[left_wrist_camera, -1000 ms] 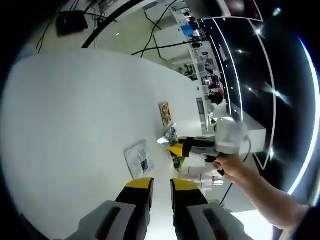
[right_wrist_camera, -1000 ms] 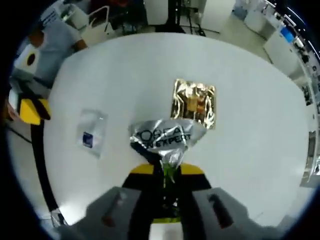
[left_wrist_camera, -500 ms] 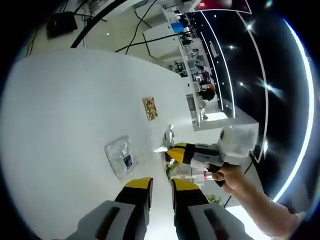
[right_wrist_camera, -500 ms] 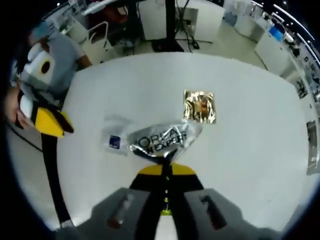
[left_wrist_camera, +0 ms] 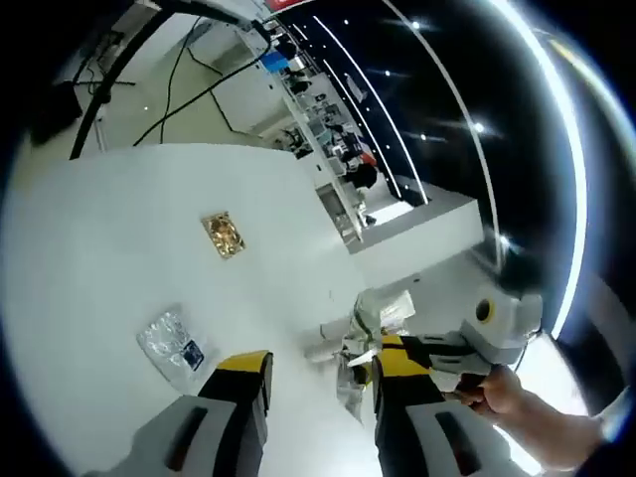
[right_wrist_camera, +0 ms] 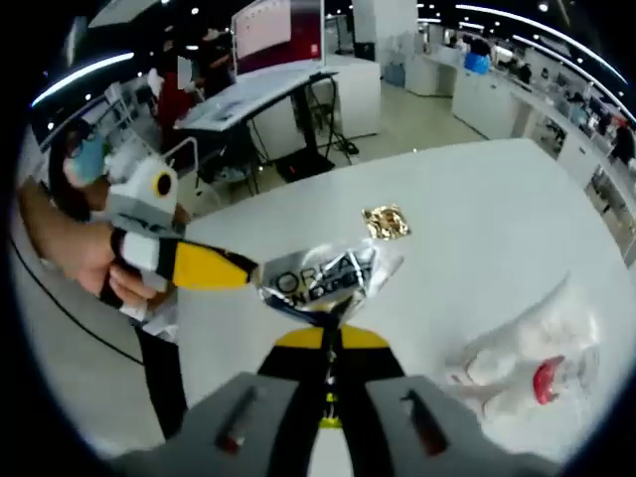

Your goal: Arrange the skincare products in the storage area until every visible bottle or jar stands upright without overlapping.

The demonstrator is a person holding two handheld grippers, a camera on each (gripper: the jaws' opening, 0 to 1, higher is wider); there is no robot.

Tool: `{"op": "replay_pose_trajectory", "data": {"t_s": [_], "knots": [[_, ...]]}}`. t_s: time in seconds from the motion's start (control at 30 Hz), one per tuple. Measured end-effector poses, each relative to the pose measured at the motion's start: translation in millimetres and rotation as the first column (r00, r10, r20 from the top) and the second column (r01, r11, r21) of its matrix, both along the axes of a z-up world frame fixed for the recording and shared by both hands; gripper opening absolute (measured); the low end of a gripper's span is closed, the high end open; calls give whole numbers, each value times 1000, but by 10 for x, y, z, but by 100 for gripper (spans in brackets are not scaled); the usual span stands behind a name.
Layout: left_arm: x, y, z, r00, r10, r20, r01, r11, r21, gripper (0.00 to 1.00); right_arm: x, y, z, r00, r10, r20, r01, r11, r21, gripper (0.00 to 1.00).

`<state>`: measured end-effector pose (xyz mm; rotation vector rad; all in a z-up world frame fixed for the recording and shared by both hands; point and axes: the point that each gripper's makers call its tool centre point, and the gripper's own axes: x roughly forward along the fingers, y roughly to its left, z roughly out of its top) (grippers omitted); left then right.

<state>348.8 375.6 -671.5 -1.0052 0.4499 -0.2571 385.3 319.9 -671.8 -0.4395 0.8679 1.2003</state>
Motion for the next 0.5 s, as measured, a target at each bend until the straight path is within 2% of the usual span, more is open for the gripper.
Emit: {"op": "replay_pose_trajectory", "data": {"t_s": [0.07, 0.13, 0.17, 0.2, 0.23, 0.33, 0.37, 0.43, 0.5], "knots": [[24, -140, 92, 999, -28, 31, 28, 1000, -1, 45, -48, -128, 70, 1000, -20, 6, 20, 1000, 6, 3], [7, -285, 140, 995, -82, 55, 81, 996, 36, 46, -93, -223, 146, 999, -48, -3, 48, 998, 35, 3], [24, -350, 224, 992, -82, 97, 79, 996, 39, 46, -110, -259, 158, 999, -47, 0, 47, 998, 32, 3], [13, -409, 274, 991, -87, 106, 85, 996, 18, 45, -125, -298, 170, 999, -54, 1, 54, 998, 32, 3], [22, -478, 379, 987, -80, 136, 85, 996, -30, 45, -163, -347, 182, 998, -55, 0, 55, 998, 35, 3], [32, -557, 509, 981, -73, 177, 82, 996, -43, 40, -258, -410, 218, 997, -73, -27, 74, 995, 63, 3], [31, -614, 562, 978, -84, 191, 95, 994, -47, 36, -307, -438, 233, 995, -84, -44, 87, 993, 77, 3], [3, -741, 574, 974, -140, 181, 150, 988, -43, 28, -366, -487, 253, 994, -92, -50, 97, 991, 91, 3], [-9, -809, 553, 974, -162, 156, 170, 984, -42, 22, -423, -538, 261, 994, -97, -48, 101, 991, 90, 3]]}}
